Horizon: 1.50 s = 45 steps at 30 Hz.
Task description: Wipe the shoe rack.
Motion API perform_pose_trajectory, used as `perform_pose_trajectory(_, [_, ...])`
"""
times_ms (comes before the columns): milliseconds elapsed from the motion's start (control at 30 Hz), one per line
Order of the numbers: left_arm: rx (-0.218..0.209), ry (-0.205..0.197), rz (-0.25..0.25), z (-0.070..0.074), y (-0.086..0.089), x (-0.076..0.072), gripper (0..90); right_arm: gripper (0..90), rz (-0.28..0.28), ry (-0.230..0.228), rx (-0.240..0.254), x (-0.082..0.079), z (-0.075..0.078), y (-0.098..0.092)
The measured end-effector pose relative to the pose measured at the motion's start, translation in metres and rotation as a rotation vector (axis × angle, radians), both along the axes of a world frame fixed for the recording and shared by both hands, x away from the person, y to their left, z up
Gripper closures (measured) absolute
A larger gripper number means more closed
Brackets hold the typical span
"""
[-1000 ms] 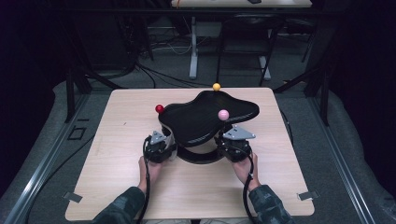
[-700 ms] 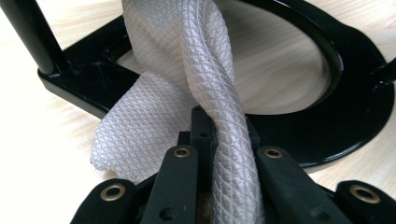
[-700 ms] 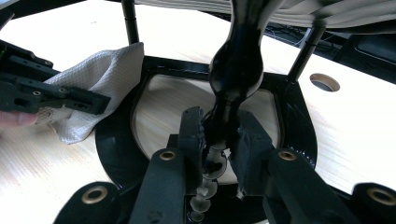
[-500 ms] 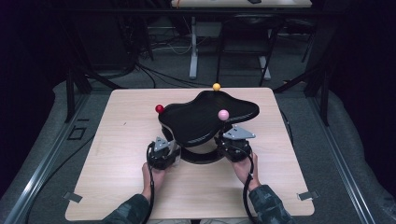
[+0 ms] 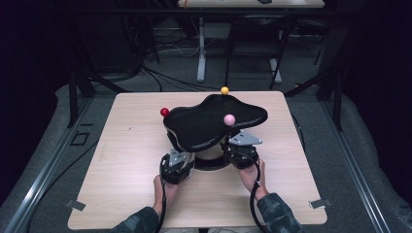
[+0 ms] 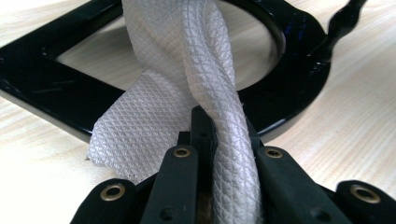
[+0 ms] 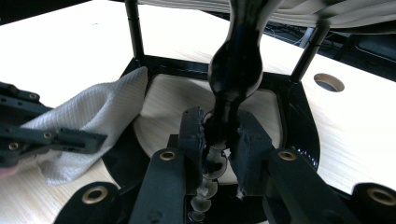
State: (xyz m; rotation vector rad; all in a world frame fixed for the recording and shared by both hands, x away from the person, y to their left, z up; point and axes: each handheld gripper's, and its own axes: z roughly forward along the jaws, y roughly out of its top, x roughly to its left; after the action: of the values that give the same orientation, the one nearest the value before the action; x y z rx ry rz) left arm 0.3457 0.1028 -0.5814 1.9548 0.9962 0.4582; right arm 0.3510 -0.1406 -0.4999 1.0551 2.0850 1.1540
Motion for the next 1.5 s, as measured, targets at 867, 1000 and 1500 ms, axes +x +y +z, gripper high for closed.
perform_pose_trajectory(867, [0.006, -0.003, -0.016, -0.001, 0.001, -0.007, 83.0, 74.5, 0.07, -0.03, 0.01, -0.004, 0.008, 0.004])
perform_pose_trajectory(1000, [-0.001, -0.009, -0.01, -0.002, -0.001, -0.008, 83.0, 74.8, 0.06, -0.021, 0.007, -0.005, 0.008, 0.007])
perform_pose_trajectory(1500, [-0.012, -0.022, -0.027, 0.0, -0.016, -0.016, 83.0, 74.8, 0.043, -0.029, 0.017, -0.006, 0.007, 0.02])
